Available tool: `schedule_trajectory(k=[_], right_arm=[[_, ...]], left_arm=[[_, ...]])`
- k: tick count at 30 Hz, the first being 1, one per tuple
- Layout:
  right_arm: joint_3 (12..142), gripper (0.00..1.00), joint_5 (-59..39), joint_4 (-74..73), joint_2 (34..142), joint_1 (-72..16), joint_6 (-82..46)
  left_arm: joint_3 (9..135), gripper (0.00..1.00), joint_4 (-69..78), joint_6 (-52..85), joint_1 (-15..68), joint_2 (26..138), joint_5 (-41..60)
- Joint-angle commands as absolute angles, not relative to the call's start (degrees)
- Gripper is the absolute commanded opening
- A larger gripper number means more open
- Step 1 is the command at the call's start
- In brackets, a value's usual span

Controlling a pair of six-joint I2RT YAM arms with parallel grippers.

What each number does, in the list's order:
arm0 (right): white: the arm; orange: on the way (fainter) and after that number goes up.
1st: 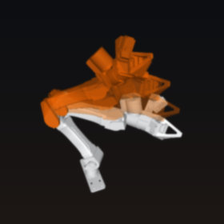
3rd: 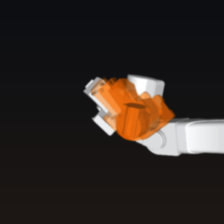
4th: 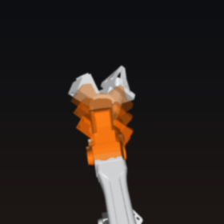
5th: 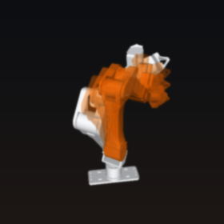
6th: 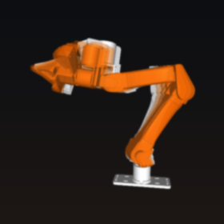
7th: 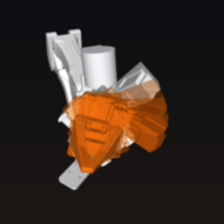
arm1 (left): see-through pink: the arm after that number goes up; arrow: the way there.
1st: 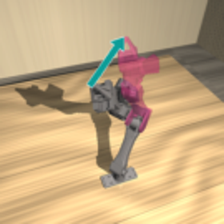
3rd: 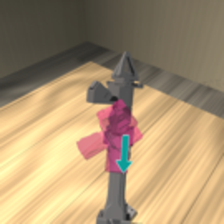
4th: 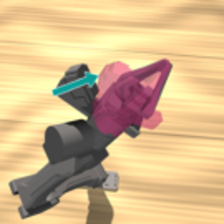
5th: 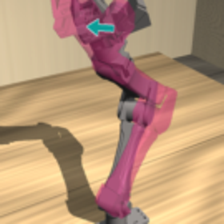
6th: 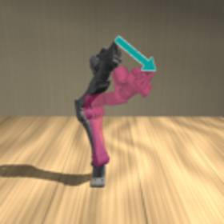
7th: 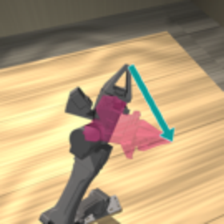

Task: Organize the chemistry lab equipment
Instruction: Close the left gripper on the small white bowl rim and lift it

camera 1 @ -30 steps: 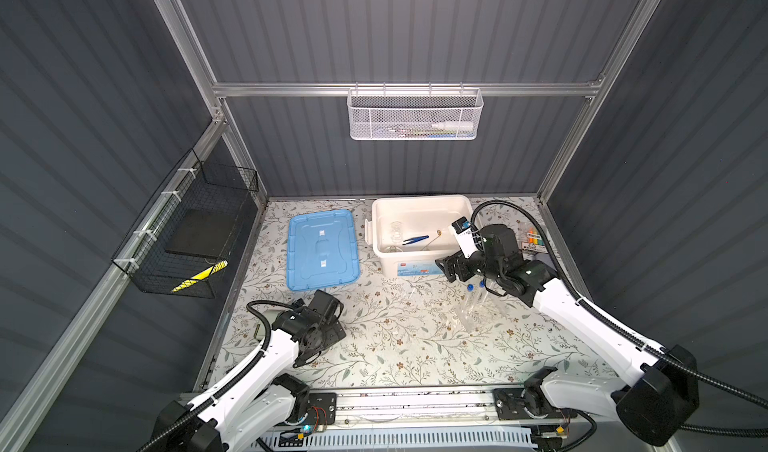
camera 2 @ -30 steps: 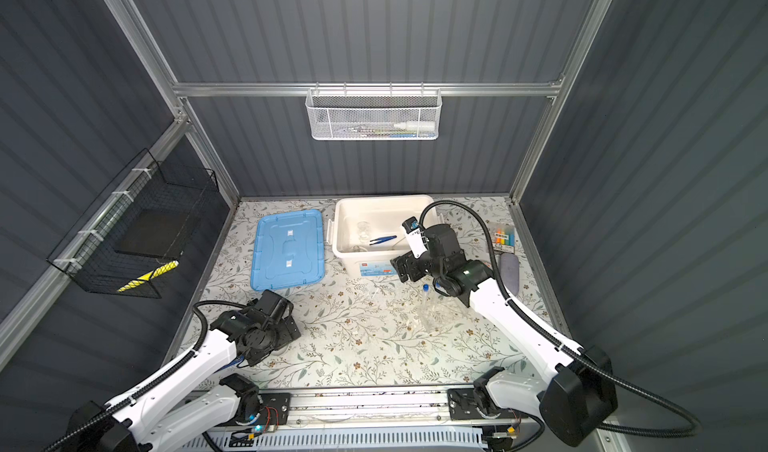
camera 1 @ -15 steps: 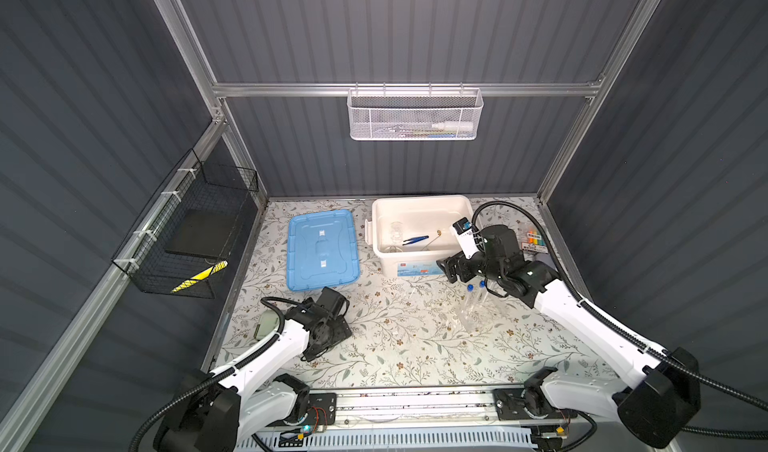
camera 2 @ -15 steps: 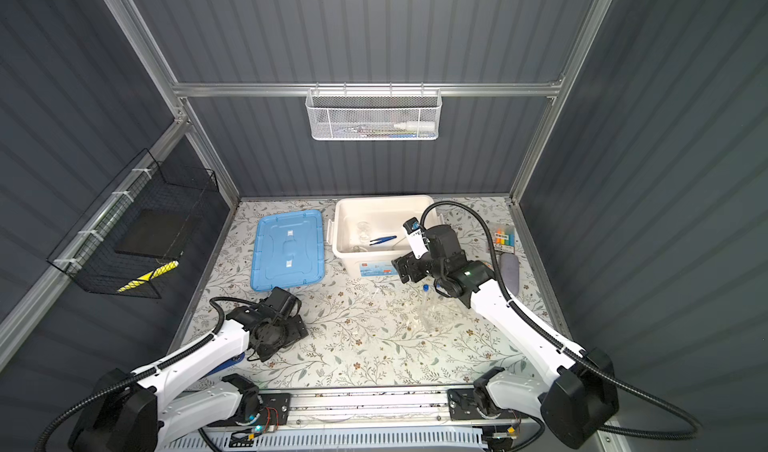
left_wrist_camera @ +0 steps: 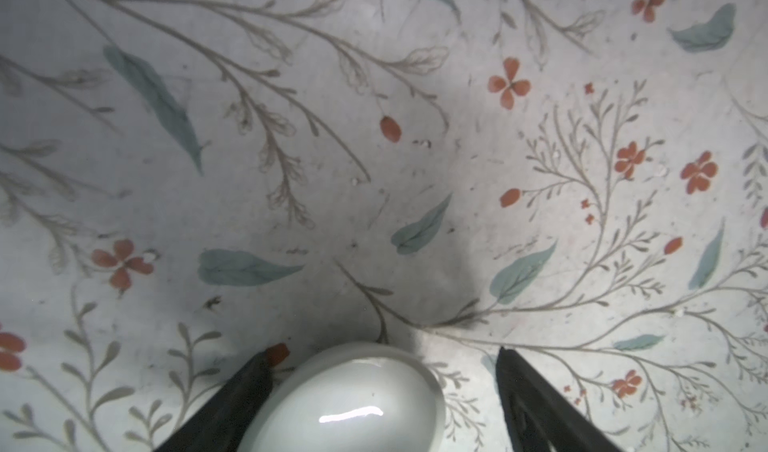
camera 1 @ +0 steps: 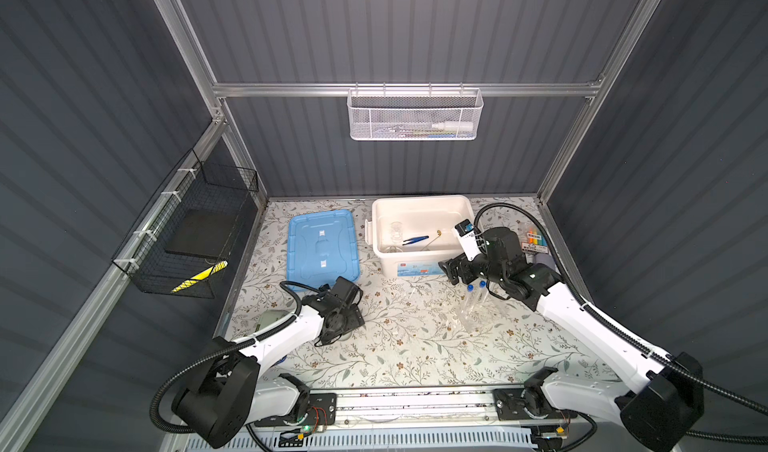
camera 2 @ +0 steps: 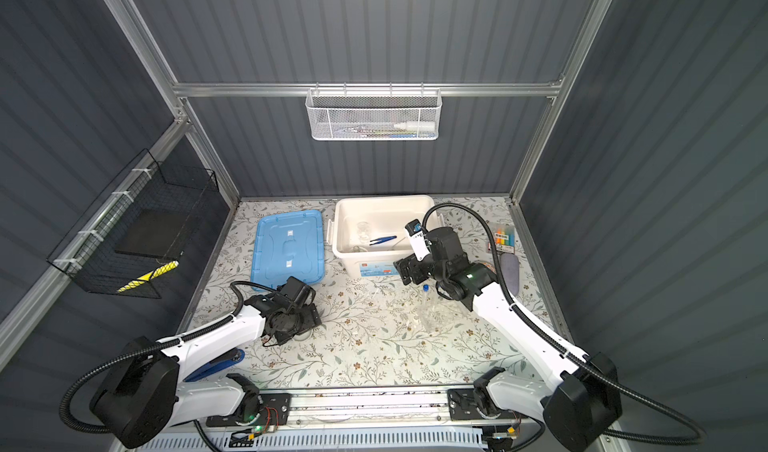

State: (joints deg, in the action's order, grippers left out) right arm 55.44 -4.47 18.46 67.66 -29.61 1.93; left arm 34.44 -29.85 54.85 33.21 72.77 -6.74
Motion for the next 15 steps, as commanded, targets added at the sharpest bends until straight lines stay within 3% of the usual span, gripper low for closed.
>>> schedule_trajectory(k=[1,15], right_arm=[[54.5,0.95,-3.7,18.9,66.6,-29.1,2.0],[54.2,0.95,-2.8,19.4,65.6,-28.5,1.7]], left_arm=[[33.7,0.86,-27.1,54.4,33.5,73.0,-5.3],[36.6,0.84,-21.0,54.8,35.2,79.0,-2.9]])
